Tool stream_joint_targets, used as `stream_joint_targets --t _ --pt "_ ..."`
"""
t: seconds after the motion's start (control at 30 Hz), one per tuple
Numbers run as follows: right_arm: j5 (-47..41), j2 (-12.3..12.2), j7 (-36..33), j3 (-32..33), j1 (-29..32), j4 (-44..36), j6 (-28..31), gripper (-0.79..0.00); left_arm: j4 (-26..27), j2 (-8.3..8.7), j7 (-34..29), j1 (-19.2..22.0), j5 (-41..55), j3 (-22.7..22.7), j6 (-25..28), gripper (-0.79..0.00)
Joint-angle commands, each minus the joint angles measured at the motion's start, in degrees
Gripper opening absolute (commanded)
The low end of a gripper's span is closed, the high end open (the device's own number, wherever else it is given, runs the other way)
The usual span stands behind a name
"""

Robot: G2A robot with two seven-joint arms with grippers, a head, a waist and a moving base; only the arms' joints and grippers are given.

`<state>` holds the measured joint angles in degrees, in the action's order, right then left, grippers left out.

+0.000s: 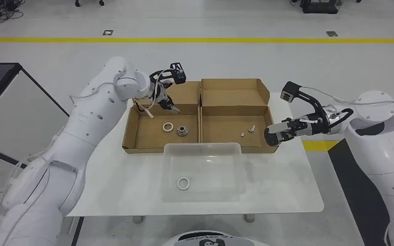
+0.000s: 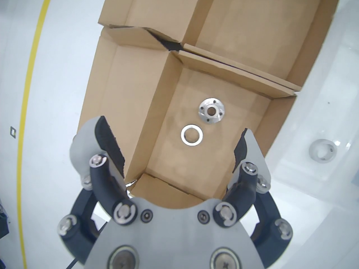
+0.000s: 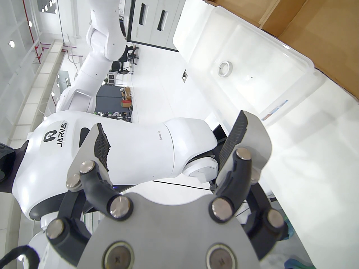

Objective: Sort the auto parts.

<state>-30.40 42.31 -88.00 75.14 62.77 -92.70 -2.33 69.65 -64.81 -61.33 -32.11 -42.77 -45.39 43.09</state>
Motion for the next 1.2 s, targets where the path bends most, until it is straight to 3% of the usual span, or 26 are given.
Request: stream_joint_targets --t 0.0,0.17,0.33,0.87,0.93,1.03,1.17 --pt "0.0 0.0 0.0 0.0 0.0 0.0 0.0 0.0 8.25 1.91 -2.72 -3.35 1.28 -1.57 -2.84 0.0" --pt "0.0 0.0 0.0 0.0 0.0 0.0 0.0 0.0 22.32 6.25 -7.66 -9.42 6.64 -4.33 -7.78 0.0" --pt "0.0 0.0 0.0 0.0 0.0 0.0 0.0 0.0 30.04 9.0 -10.3 -14.57 13.69 -7.52 -10.51 0.0" --pt "0.0 0.0 0.0 0.0 0.0 0.0 0.0 0.0 30.8 9.2 -10.02 -15.23 15.01 -8.23 -10.95 0.0" --pt "0.0 0.0 0.0 0.0 0.0 0.0 0.0 0.0 32.69 9.31 -9.94 -15.66 14.77 -8.17 -11.4 0.0" --pt "0.0 0.0 0.0 0.0 0.0 0.0 0.0 0.0 36.09 9.5 -14.65 -15.29 16.44 -5.86 -14.78 0.0" --pt "0.0 0.0 0.0 0.0 0.0 0.0 0.0 0.0 39.88 9.63 -21.6 -11.89 20.47 1.07 -21.72 0.0"
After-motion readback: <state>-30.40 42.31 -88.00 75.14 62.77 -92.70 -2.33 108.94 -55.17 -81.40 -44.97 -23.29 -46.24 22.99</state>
